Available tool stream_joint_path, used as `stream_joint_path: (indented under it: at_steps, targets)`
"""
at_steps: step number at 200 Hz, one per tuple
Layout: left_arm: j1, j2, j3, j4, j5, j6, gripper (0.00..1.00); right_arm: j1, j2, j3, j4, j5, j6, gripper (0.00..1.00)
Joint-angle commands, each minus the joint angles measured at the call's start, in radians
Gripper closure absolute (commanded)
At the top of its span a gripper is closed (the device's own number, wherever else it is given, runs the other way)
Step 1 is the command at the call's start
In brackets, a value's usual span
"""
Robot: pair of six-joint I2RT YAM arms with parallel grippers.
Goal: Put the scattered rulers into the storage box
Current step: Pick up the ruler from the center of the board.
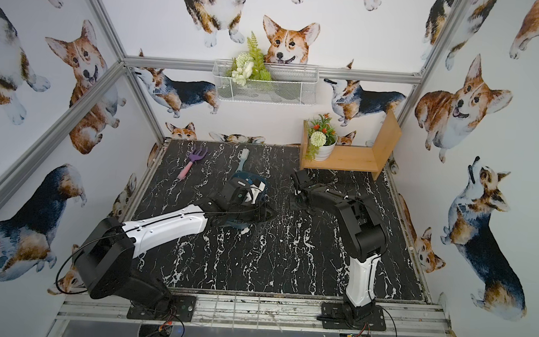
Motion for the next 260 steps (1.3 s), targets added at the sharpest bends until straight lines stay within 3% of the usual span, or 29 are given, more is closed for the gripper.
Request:
stream_joint_path:
  at_steps: [1, 62, 133, 156, 190, 218, 260]
  targets:
    - [-0.027, 0.026, 0.017, 0.054, -0.015, -0.013, 0.58, 0.0, -0.036, -0.087, -0.154, -0.019, 0.04, 0.83]
    - [-0.1, 0.082, 0.002, 0.117, -0.05, -0.053, 0.59, 0.05, -0.249, -0.329, -0.129, -0.047, 0.146, 0.81]
    - [-0.129, 0.055, -0.062, 0.152, -0.084, -0.084, 0.59, 0.126, -0.421, -0.416, -0.183, -0.06, 0.231, 0.78]
    - [-0.129, 0.034, -0.095, 0.164, -0.092, -0.095, 0.59, 0.128, -0.471, -0.403, -0.196, -0.029, 0.218, 0.67]
    - [-0.129, -0.006, -0.121, 0.167, -0.106, -0.102, 0.59, 0.095, -0.444, -0.338, -0.195, 0.002, 0.16, 0.48]
    - [-0.129, -0.061, -0.128, 0.13, -0.133, -0.095, 0.59, 0.029, -0.39, -0.308, -0.126, -0.084, 0.128, 0.44]
    - [-0.128, -0.135, -0.134, 0.072, -0.159, -0.078, 0.58, 0.023, -0.294, -0.224, -0.098, -0.122, 0.098, 0.38]
